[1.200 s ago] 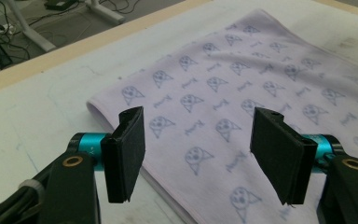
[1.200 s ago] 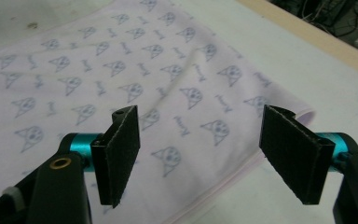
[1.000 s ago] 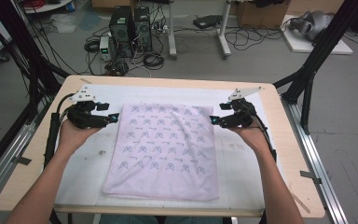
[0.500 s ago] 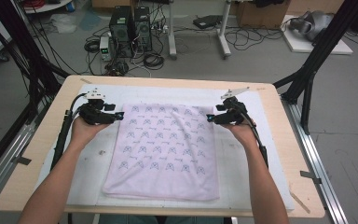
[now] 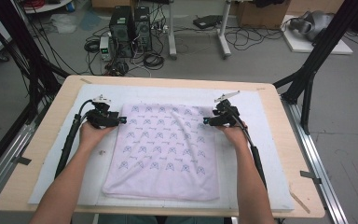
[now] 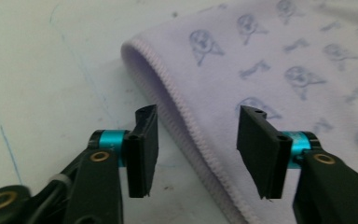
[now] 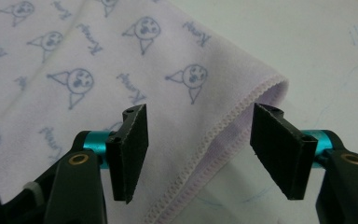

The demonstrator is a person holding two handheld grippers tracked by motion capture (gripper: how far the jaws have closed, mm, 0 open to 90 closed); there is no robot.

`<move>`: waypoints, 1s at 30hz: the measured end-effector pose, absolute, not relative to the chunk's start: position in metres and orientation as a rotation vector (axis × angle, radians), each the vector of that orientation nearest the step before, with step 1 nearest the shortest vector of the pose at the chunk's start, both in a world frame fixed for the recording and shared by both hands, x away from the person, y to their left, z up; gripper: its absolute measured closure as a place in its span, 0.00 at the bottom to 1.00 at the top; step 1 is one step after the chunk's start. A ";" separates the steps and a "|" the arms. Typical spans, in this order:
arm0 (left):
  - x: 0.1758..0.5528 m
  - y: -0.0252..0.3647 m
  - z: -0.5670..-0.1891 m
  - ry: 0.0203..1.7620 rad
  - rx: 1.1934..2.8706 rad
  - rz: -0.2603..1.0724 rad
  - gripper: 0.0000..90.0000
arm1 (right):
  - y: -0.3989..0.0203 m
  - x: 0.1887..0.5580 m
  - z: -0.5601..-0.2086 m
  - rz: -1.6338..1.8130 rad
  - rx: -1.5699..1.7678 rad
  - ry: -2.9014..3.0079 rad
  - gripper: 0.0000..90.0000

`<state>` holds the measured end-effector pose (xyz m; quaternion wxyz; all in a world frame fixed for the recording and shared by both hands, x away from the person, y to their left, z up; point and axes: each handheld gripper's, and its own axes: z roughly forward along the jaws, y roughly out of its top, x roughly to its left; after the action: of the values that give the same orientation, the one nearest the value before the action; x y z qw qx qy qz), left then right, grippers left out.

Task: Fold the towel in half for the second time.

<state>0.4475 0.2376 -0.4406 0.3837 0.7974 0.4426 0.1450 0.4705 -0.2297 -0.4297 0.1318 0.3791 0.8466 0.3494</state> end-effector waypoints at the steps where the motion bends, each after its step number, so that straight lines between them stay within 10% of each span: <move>1: 0.448 0.236 -0.443 1.131 2.044 0.376 0.57 | -0.230 0.471 -0.432 0.993 1.107 2.459 0.42; 6: 0.447 0.234 -0.442 1.172 2.037 0.417 0.68 | -0.229 0.471 -0.440 0.984 1.140 2.466 0.50; 9: 0.446 0.232 -0.442 1.148 2.033 0.370 0.91 | -0.227 0.467 -0.440 1.019 1.094 2.497 0.73; 16: 0.447 0.233 -0.442 1.159 2.024 0.347 0.94 | -0.228 0.465 -0.442 1.098 1.118 2.517 0.91; 30: 0.432 0.244 -0.411 1.066 1.937 0.386 0.95 | -0.234 0.455 -0.407 1.177 1.004 2.477 0.93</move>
<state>0.4321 0.2439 -0.4111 0.4338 0.7777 0.4278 0.1550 0.4546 -0.2342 -0.4068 0.1101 0.3417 0.8430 0.4006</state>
